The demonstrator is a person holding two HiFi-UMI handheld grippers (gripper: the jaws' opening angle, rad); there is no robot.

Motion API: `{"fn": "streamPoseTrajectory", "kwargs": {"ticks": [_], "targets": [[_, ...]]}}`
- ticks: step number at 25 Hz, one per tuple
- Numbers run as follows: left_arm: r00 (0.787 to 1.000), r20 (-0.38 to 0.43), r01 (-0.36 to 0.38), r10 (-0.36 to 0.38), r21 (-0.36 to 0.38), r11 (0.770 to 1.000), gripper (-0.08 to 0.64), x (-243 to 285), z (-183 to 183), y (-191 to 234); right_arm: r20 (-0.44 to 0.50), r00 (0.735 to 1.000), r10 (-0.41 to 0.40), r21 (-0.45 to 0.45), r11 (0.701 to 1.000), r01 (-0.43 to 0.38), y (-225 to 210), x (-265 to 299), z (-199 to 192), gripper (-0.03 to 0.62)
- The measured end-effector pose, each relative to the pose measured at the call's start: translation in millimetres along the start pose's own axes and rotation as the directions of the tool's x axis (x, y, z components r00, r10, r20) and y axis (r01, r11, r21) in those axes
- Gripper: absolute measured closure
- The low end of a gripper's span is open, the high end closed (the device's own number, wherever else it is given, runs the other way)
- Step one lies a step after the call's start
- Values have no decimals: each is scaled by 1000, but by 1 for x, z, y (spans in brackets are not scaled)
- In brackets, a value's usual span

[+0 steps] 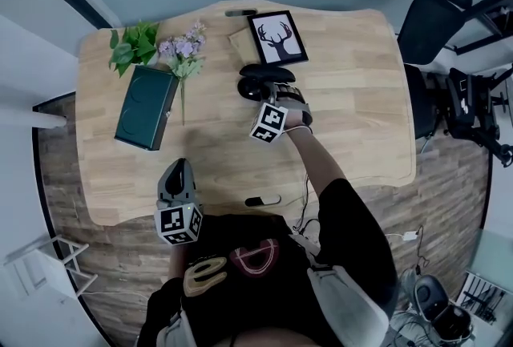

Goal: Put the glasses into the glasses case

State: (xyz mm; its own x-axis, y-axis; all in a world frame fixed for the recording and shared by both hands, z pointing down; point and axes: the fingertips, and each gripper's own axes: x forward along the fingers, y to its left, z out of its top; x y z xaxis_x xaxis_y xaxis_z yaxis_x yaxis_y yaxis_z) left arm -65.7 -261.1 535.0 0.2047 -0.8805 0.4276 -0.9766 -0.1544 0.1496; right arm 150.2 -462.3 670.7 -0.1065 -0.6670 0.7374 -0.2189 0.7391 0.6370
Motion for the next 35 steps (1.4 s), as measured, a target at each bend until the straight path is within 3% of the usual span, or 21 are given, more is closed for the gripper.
{"fn": "streamPoseTrajectory", "kwargs": {"ticks": [6, 10, 15, 19, 25, 35], "targets": [[1000, 1, 10, -10, 5, 1000, 529, 1, 0, 1, 31, 999, -19, 73, 997, 17, -11, -13, 5, 449], [1000, 3, 22, -22, 2, 1000, 529, 2, 1, -3, 58, 995, -81, 147, 987, 72, -20, -24, 4, 397], [999, 1, 32, -32, 7, 999, 529, 1, 0, -2, 21, 995, -101, 154, 983, 96, -23, -27, 1, 394], [999, 12, 32, -32, -1, 999, 529, -3, 0, -2, 47, 993, -110, 206, 974, 98, -27, -43, 3, 376], [997, 46, 58, -58, -11, 998, 529, -7, 4, -2, 102, 984, -145, 397, 913, 93, -29, -86, 5, 359], [981, 98, 169, -170, 10, 986, 529, -14, 12, -25, 146, 967, -207, 606, 791, 78, -21, -166, 3, 336]]}}
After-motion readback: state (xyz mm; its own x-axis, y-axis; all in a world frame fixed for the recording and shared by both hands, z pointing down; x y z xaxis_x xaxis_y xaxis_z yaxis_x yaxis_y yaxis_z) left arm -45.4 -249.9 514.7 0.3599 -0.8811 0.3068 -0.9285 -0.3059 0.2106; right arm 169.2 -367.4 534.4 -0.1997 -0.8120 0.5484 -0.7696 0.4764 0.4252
